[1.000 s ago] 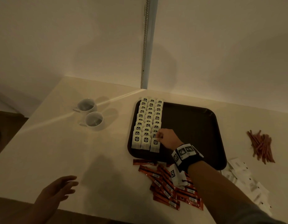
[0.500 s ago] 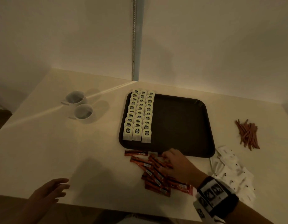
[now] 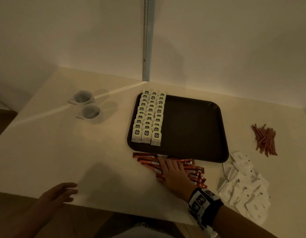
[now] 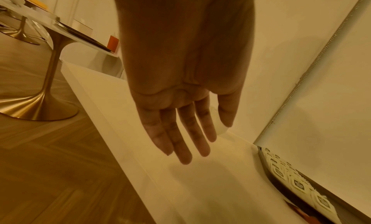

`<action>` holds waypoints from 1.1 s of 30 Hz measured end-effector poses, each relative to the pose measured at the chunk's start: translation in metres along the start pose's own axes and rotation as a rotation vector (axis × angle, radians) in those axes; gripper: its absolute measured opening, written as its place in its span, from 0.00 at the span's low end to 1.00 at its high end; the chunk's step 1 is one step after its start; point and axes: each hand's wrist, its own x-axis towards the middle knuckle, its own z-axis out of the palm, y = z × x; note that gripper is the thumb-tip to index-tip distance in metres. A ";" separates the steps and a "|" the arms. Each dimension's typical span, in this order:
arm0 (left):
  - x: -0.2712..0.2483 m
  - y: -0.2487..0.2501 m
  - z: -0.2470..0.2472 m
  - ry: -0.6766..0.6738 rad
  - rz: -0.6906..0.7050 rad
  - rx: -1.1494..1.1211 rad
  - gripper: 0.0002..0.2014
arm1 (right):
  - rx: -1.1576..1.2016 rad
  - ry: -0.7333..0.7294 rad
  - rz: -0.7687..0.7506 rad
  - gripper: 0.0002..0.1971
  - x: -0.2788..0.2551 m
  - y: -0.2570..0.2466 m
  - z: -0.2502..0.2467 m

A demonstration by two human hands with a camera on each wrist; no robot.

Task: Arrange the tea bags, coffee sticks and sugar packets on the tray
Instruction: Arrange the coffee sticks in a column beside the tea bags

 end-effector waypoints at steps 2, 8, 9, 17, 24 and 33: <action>-0.002 -0.002 -0.001 0.002 0.009 -0.008 0.10 | 0.006 0.064 -0.048 0.30 0.003 0.001 0.007; -0.005 0.002 -0.002 0.008 0.022 -0.026 0.10 | 0.000 0.007 -0.085 0.28 0.009 -0.003 0.003; -0.004 0.003 -0.002 0.006 0.018 -0.025 0.10 | 0.007 -0.009 -0.084 0.29 0.010 -0.003 0.002; 0.001 0.027 -0.001 -0.013 0.058 0.012 0.09 | 0.082 -0.079 -0.158 0.19 0.007 0.005 -0.022; 0.013 0.093 0.021 -0.136 0.242 0.169 0.09 | 0.177 -0.215 -0.159 0.17 -0.006 0.011 -0.069; 0.043 0.226 0.104 -0.580 0.463 -0.078 0.21 | 0.783 0.004 -0.331 0.07 0.001 0.019 -0.161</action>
